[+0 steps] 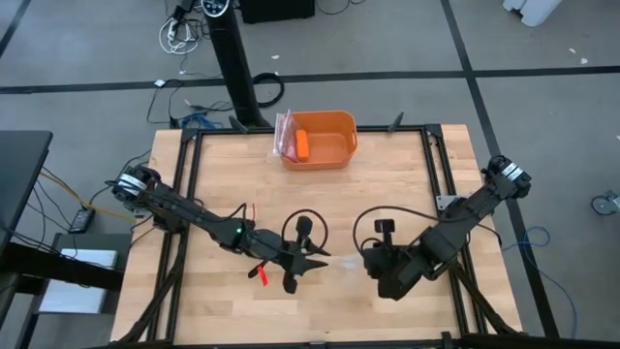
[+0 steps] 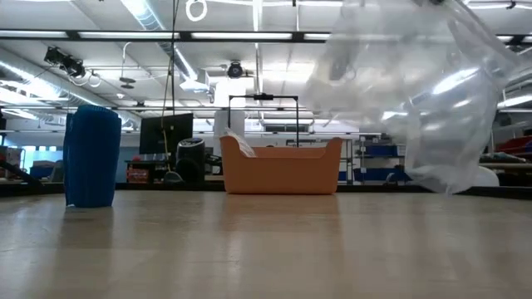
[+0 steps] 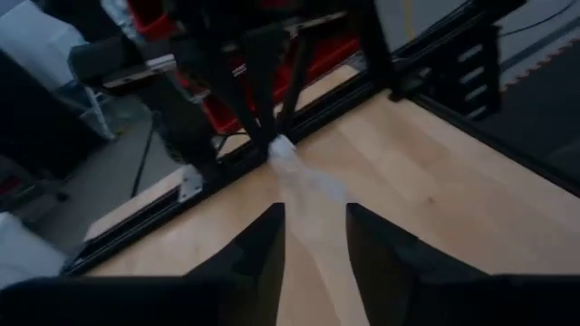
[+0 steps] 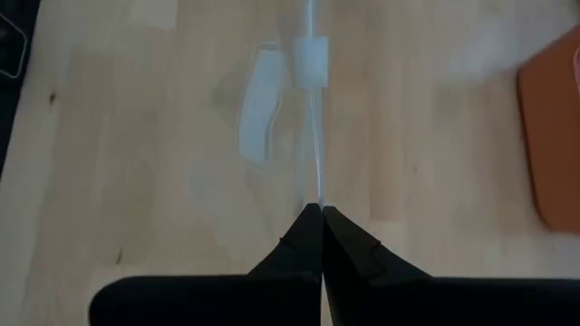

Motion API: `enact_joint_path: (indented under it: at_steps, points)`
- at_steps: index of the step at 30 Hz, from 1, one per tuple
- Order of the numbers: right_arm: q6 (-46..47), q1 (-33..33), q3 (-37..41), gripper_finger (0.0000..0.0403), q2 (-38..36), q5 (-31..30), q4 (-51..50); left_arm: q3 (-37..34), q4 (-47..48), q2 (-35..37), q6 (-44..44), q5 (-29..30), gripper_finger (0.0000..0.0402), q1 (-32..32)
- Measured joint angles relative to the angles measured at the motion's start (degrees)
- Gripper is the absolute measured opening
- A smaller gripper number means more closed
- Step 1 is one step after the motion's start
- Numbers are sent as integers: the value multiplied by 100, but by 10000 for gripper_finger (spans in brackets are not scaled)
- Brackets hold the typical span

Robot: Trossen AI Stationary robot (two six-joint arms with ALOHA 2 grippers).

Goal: Roll bandage
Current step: Open the transparent zip bag

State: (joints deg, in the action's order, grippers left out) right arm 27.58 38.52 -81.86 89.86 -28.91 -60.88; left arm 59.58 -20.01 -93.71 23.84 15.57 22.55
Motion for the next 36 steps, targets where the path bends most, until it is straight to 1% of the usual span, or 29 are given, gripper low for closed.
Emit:
enact_joint_path:
  at_steps: [4, 10, 17, 23, 28, 31, 34, 36]
  points:
    - [-268, -178, -11, 0, 0, 17, 130, 320, 367, 0, -361, 47, 140, 9]
    - [-535, -368, -11, 0, 0, 18, 325, 679, 944, 0, -1234, -28, 142, -49]
    - [-767, -452, -11, 0, 0, 24, 531, 689, 1052, 0, -1611, 5, 141, -235]
    - [-836, -463, -11, 0, 0, 23, 588, 689, 1165, -2, -1732, -76, 128, -282]
    - [-865, -510, -11, 0, 0, 3, 651, 689, 1178, -20, -1613, -127, 97, -281]
    - [-943, -543, -11, 0, 0, -16, 752, 686, 1218, -52, -1513, -125, 65, -304]
    - [-1030, -572, -11, 0, 0, -22, 844, 685, 1213, -50, -1342, -115, 23, -311]
    - [-1082, -596, -11, 0, 0, -23, 852, 685, 1203, -50, -1218, -124, 8, -310]
